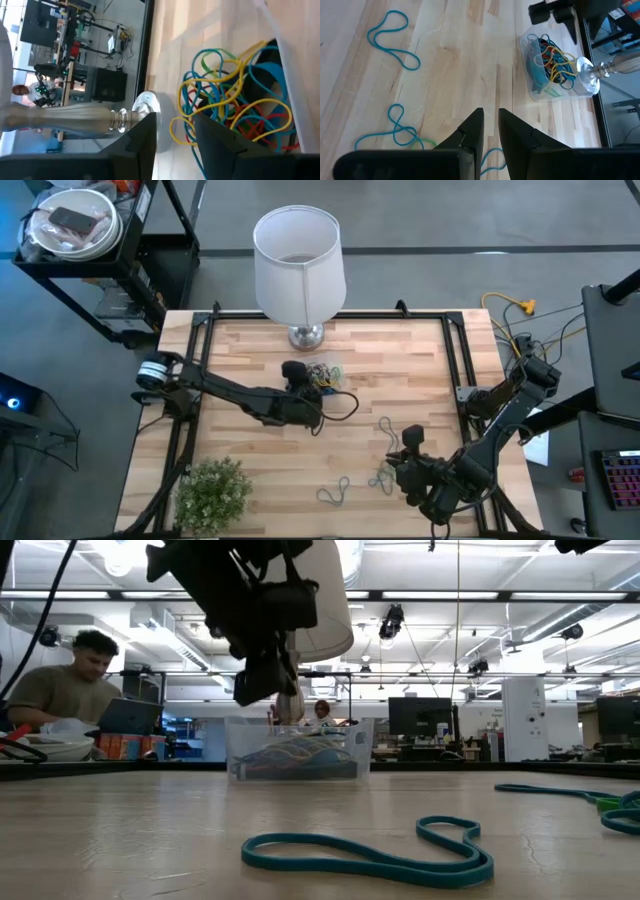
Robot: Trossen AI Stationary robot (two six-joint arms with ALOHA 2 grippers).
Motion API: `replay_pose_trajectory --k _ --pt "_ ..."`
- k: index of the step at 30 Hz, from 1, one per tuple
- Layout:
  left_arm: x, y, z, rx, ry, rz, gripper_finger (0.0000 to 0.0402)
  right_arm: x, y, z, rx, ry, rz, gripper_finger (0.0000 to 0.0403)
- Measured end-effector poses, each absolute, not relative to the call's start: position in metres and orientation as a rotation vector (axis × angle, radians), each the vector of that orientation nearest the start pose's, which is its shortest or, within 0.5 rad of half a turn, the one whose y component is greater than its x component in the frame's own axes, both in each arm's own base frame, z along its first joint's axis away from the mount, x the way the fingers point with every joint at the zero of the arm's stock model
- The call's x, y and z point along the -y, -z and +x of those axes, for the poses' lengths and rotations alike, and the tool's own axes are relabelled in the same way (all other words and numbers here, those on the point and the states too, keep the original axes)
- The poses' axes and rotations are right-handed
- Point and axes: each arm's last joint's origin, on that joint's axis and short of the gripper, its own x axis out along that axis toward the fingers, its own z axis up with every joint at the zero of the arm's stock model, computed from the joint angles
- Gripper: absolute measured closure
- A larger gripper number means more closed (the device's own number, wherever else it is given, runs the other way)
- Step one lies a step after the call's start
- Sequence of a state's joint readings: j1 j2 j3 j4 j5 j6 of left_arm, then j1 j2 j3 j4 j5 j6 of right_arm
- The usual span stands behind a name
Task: Pick and place rubber bands into bin
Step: Put the blue rubber band into the transparent container
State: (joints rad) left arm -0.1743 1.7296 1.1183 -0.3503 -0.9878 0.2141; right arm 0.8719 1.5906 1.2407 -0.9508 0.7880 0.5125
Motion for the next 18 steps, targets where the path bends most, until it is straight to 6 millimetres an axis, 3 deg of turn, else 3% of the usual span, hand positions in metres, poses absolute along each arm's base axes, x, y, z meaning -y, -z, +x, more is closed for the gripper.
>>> replay_pose_trajectory --k 6,12,18 --pt "0.051 -0.218 0.334 -0.848 -0.624 0.7 0.0283 -0.216 -0.25 0.209 -0.831 0.15 -0.461 0.0351" --pt "0.092 -0.235 0.317 -0.765 -0.441 0.684 0.0283 -0.214 -0.23 0.21 -0.856 0.115 -0.407 0.0351" --pt "0.133 -0.253 0.289 -0.678 -0.308 0.715 0.0283 -0.208 -0.197 0.212 -0.842 0.088 -0.31 0.0351"
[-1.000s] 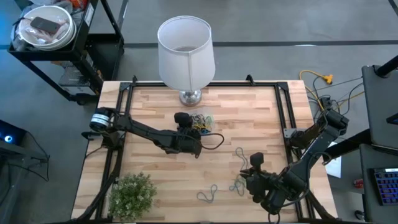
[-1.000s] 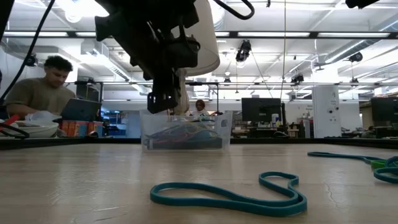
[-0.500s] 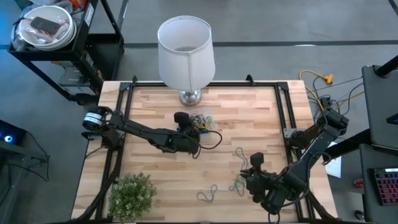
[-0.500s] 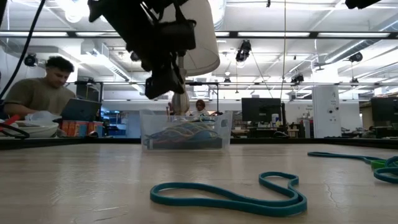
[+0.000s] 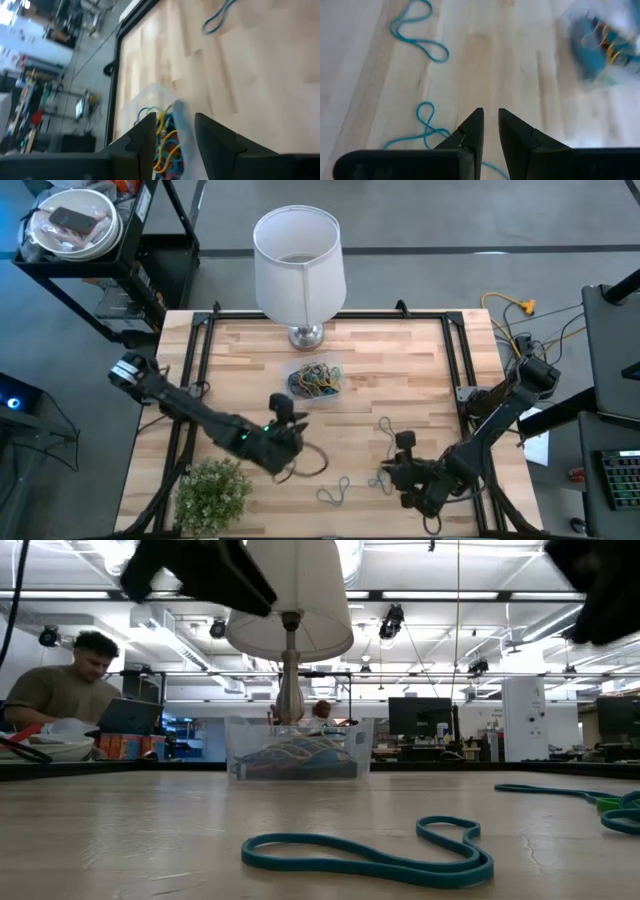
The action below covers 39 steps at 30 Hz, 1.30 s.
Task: Pick and place rubber bands into bin
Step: Put the blue rubber band into the transparent container
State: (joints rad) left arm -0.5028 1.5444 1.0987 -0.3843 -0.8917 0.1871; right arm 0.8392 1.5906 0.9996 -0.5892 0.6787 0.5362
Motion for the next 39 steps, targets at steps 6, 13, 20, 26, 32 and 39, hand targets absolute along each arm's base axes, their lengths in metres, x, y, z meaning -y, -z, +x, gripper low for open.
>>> replay_pose_trajectory --k 6,13,20,26,32,39 --pt "0.161 -0.261 0.262 -0.609 -0.204 0.733 0.0283 -0.184 -0.167 0.209 -0.997 0.144 -0.166 0.0351" --pt "0.173 -0.257 0.248 -0.595 -0.15 0.758 0.0283 -0.181 -0.158 0.212 -1.1 0.029 -0.005 0.0351" --pt "0.17 -0.253 0.246 -0.599 -0.181 0.778 0.0283 -0.19 -0.16 0.215 -1.074 -0.058 0.067 0.0351" --pt "0.17 -0.253 0.246 -0.599 -0.183 0.774 0.0283 -0.191 -0.153 0.216 -1.04 -0.077 0.094 0.0351" --pt "0.17 -0.252 0.246 -0.598 -0.19 0.759 0.0283 -0.195 -0.136 0.22 -1.091 -0.082 0.081 0.0351" --pt "0.17 -0.252 0.246 -0.597 -0.19 0.758 0.0283 -0.199 -0.135 0.223 -1.081 -0.114 0.043 0.0351"
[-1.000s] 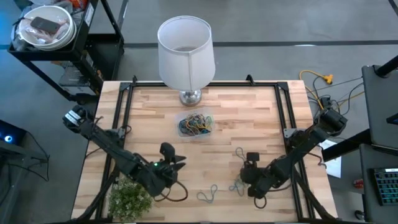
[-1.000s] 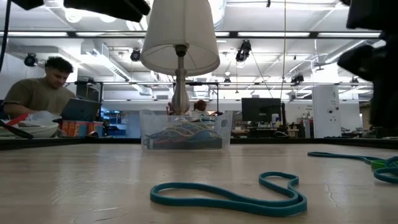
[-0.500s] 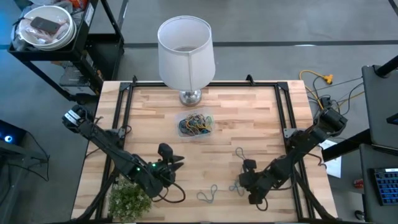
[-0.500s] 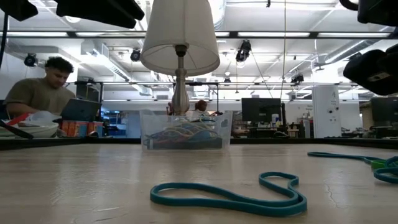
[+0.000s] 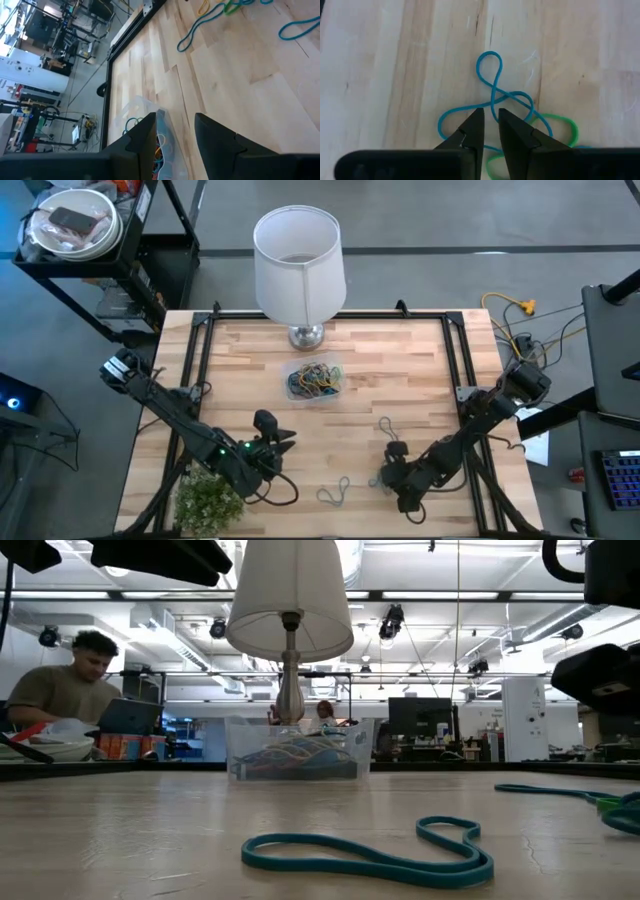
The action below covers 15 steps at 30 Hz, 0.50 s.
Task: Pick and place rubber bands into bin
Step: Put the blue rubber band into the transparent container
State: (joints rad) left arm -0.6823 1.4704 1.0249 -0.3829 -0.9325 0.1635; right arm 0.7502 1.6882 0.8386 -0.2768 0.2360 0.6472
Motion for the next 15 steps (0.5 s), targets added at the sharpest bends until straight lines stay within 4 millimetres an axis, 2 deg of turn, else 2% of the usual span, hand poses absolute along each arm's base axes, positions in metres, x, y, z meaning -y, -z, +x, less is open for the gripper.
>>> replay_pose_trajectory --k 15 --pt "0.1696 -0.2511 0.2456 -0.6 -0.19 0.759 0.0283 -0.1957 -0.1352 0.2235 -1.049 -0.073 -0.068 0.0351"
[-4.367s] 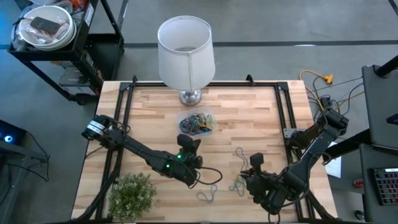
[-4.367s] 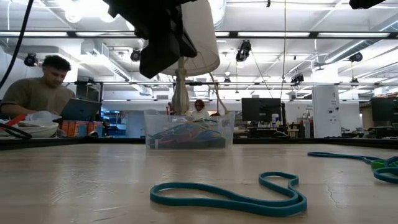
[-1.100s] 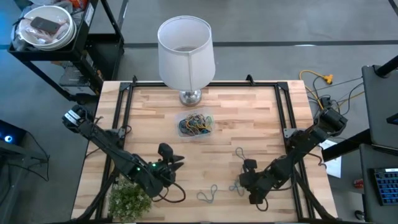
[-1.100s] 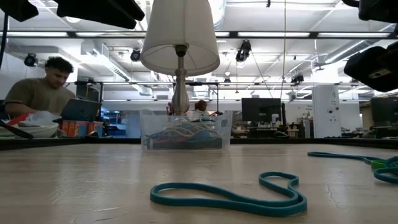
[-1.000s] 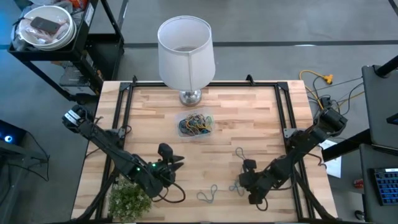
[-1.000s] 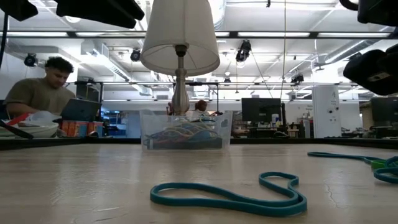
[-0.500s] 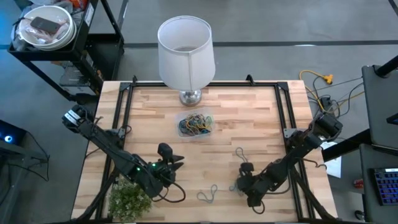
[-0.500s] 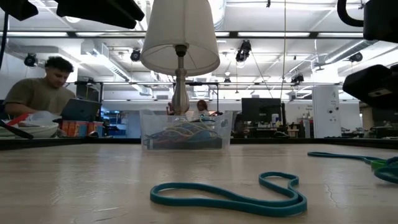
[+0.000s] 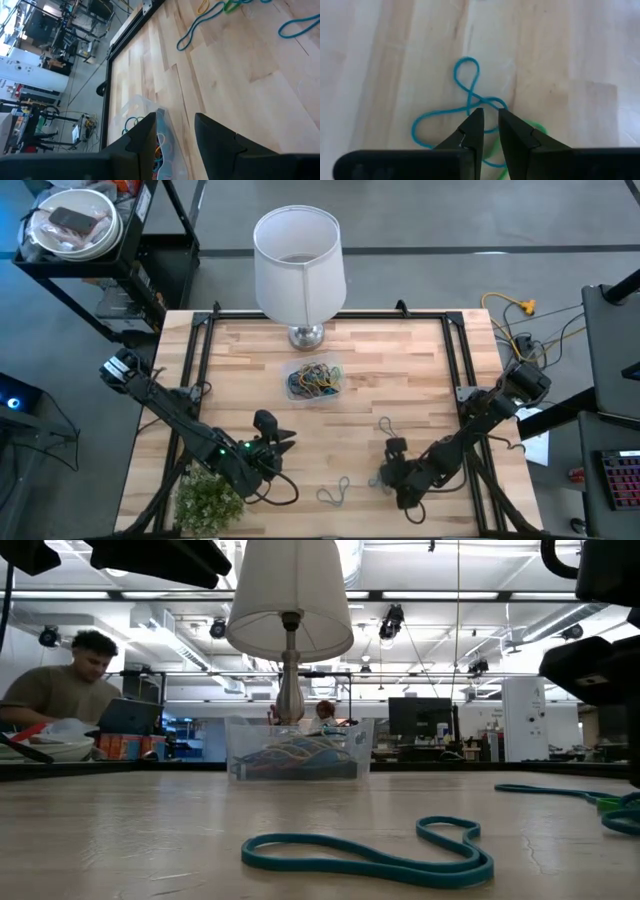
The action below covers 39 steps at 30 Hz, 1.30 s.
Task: Pick and place rubber bands into bin
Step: Put the blue rubber band into the transparent container
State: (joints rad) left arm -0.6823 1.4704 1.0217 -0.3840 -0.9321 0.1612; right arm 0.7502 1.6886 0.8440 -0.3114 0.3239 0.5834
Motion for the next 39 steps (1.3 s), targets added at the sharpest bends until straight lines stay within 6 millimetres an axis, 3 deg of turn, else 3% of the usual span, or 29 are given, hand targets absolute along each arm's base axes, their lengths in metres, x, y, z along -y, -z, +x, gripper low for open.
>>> replay_pose_trajectory --k 29,39 --pt "0.169 -0.251 0.245 -0.598 -0.195 0.736 0.0283 -0.193 -0.122 0.223 -1.079 0.015 -0.084 0.0352" --pt "0.17 -0.25 0.245 -0.598 -0.195 0.737 0.0283 -0.193 -0.123 0.223 -1.068 -0.016 -0.157 0.0393"
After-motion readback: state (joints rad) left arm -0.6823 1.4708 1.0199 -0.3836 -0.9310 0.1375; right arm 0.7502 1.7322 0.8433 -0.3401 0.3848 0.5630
